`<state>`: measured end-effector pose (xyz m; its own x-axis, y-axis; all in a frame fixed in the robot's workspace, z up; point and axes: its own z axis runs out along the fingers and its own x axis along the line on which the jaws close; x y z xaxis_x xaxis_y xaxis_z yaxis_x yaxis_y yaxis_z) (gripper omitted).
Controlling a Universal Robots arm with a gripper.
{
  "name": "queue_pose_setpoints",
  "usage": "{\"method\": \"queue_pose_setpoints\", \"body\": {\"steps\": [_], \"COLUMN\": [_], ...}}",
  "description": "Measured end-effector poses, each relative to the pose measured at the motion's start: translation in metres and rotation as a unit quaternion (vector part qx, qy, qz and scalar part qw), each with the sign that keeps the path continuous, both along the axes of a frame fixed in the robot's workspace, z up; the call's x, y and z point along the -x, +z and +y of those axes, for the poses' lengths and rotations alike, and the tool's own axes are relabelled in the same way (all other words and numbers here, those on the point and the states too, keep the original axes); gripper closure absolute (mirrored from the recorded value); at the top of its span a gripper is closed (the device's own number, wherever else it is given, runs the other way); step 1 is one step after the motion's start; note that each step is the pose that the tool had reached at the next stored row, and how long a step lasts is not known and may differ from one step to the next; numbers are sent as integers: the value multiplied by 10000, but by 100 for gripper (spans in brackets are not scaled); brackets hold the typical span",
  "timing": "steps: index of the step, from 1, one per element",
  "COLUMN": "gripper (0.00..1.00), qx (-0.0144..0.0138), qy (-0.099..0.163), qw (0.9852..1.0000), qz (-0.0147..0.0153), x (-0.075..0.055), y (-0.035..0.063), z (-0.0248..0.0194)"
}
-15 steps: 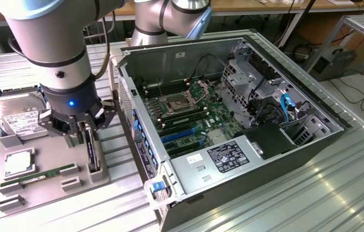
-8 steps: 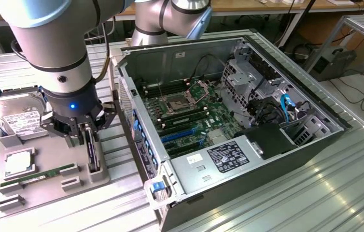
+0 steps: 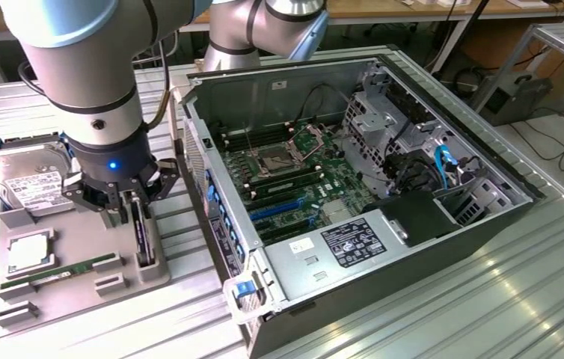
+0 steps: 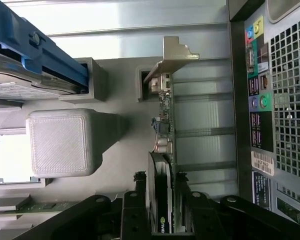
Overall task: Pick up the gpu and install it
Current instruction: 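Pick up the gpu and move the gpu toward the slot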
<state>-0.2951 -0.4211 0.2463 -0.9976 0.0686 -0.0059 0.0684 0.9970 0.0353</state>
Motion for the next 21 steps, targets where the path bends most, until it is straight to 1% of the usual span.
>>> {"method": "queue_pose_setpoints", "body": {"steps": [1, 3, 5, 12, 13, 14, 16, 21], "gripper": [64, 64, 64, 65, 72, 74, 74, 74], "qx": [0, 0, 0, 0, 0, 0, 0, 1], "qy": [0, 0, 0, 0, 0, 0, 10, 230], "qw": [10000, 10000, 10000, 10000, 10000, 10000, 10000, 9997], "qz": [19, 36, 61, 62, 61, 61, 61, 61], "x": [0, 0, 0, 0, 0, 0, 0, 0], "y": [-10, -16, -21, -22, -22, -22, -22, -22], "z": [1, 1, 0, 0, 0, 0, 0, 0]}}
